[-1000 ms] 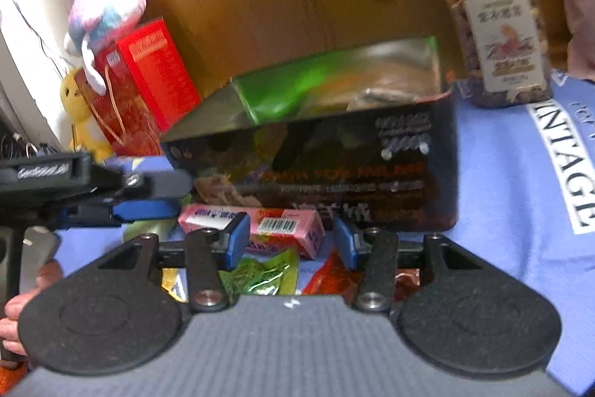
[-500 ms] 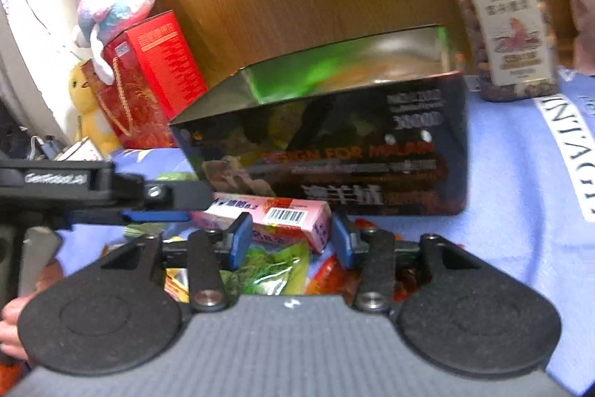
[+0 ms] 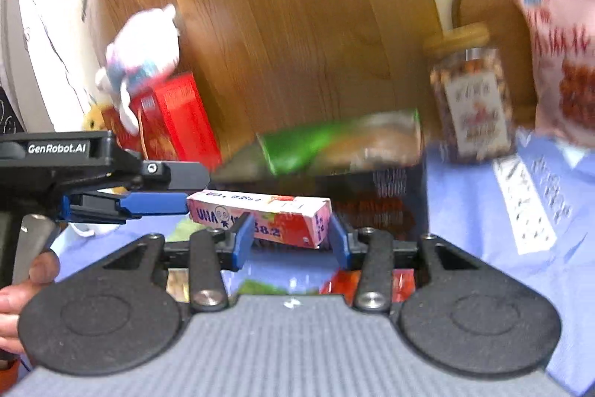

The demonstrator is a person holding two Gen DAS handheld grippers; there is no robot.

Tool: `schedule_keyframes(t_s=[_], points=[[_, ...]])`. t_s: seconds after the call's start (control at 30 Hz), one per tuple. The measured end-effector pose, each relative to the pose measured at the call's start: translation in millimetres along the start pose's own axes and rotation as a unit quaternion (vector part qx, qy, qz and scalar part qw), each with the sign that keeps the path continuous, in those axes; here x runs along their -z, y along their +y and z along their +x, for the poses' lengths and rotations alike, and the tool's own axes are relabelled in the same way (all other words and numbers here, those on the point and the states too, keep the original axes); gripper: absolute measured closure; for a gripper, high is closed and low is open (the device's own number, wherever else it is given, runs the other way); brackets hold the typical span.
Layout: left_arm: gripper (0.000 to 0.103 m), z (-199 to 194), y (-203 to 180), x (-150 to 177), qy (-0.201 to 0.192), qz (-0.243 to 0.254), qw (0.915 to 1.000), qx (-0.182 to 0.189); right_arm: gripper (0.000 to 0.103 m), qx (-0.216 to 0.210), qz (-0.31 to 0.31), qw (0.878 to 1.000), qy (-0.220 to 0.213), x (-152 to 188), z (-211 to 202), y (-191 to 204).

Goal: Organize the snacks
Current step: 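Lift the pink candy box into the black tin box and release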

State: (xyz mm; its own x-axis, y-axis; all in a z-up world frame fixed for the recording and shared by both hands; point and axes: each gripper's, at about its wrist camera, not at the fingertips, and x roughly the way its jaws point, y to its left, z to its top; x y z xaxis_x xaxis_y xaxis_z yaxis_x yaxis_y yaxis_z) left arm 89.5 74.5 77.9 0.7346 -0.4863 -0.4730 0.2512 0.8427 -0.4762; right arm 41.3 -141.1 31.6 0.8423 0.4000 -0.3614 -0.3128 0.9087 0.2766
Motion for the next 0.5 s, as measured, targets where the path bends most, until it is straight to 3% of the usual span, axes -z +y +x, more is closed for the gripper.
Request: schedule_keyframes(t_s=[0.13,0.2,0.27,0.37,0.5], points=[[0.040,25,-2,-28,-0.020,0.016,0.9995,-0.017,0.052,0.020,-0.028,0.999,-0.033,-28,16,5],[0.040,35,7,-34,-0.003,-0.007,0.9993,-0.037,0.049,0.024,-0.044,0.998,-0.032,-38,31,2],[0.040,25,19,-29,-0.008,-0.024,0.9997,-0.004,0.049,0.051,-0.046,0.997,-0.026,-42,40,0],[0.040,-2,35,-11,-0.023,-0.023,0.9995,-0.005,0.049,0.009,-0.019,0.999,-0.029,-34,21,-6],[0.040,-34,71,13,-0.015,-0.071,0.9972,-0.017,0.048,-0.062,-0.025,0.997,0.032,2,7,6]])
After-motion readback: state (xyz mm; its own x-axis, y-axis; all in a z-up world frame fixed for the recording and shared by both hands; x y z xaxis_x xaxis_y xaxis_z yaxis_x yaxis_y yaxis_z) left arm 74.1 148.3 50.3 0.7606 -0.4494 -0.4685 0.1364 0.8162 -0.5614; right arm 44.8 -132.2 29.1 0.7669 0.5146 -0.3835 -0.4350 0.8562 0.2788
